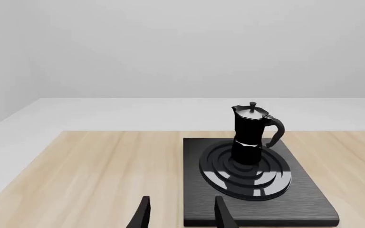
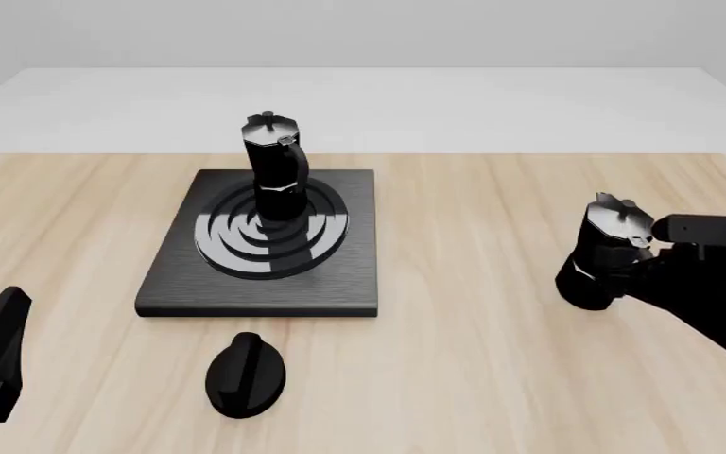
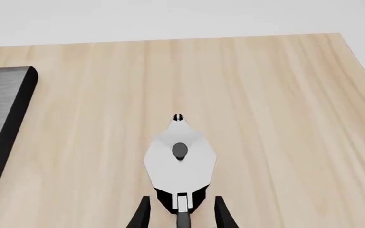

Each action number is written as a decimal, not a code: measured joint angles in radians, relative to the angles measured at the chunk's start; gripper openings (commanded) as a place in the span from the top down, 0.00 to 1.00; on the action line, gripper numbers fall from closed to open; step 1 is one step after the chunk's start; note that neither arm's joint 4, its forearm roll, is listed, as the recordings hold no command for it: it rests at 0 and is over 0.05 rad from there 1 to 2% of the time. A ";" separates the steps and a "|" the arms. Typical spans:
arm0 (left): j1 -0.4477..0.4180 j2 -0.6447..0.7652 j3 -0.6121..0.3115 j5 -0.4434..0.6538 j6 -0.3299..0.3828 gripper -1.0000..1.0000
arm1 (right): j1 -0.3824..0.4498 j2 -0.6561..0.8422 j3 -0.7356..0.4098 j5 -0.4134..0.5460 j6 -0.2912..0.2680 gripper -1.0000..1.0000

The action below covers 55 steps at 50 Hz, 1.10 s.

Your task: Put both moka pots on the stove.

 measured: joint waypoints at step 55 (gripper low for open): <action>0.000 0.000 0.000 0.000 0.000 0.00 | -0.004 -0.002 -0.023 0.022 -0.035 1.00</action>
